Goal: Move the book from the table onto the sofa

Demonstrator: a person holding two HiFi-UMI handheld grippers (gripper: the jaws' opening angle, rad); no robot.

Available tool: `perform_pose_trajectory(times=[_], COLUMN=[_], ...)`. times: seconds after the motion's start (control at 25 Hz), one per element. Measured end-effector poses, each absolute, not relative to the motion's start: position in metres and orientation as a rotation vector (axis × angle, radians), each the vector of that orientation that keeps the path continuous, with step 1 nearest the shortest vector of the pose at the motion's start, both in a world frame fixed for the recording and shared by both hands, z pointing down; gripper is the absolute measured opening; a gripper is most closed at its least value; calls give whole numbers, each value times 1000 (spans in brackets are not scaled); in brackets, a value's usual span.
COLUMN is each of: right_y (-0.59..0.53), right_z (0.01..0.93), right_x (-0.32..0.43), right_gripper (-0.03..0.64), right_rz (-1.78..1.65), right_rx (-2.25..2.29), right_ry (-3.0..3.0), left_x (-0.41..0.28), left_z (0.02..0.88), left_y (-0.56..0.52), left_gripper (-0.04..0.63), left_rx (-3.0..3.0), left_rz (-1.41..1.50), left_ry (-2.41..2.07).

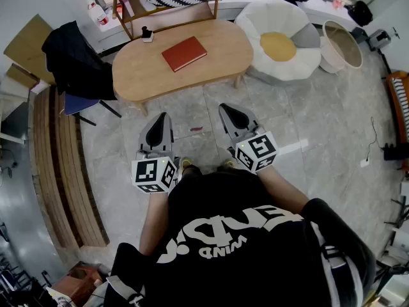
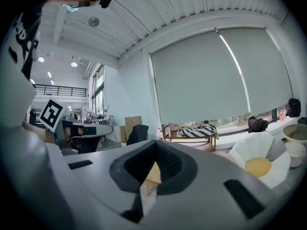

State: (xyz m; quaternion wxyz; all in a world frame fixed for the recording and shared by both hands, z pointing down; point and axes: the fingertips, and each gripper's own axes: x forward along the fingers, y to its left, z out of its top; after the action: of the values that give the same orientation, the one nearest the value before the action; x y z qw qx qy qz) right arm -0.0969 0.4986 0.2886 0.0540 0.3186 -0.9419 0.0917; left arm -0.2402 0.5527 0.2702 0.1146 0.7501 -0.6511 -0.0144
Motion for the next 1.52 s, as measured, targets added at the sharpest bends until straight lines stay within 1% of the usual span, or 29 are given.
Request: perform_pose_trajectory(times=[0.36,1.0,1.52], right_y=[496,483,430], right_z=[291,303,306], right_x=[-107,-163,-167], right_gripper=[0,0,0], right_rz=[313,362,349], right_rx=[1005,1221,1281], right_ry=[-2860,-2802,-2770], left_x=[-250,-326,-336], left_z=[276,286,291], left_y=[545,521,471], left_gripper=[6,6,6], left_rx=[2201,2305,2329], left_rz=[-22,17,6], left_ry=[-1866,-1760,-1723])
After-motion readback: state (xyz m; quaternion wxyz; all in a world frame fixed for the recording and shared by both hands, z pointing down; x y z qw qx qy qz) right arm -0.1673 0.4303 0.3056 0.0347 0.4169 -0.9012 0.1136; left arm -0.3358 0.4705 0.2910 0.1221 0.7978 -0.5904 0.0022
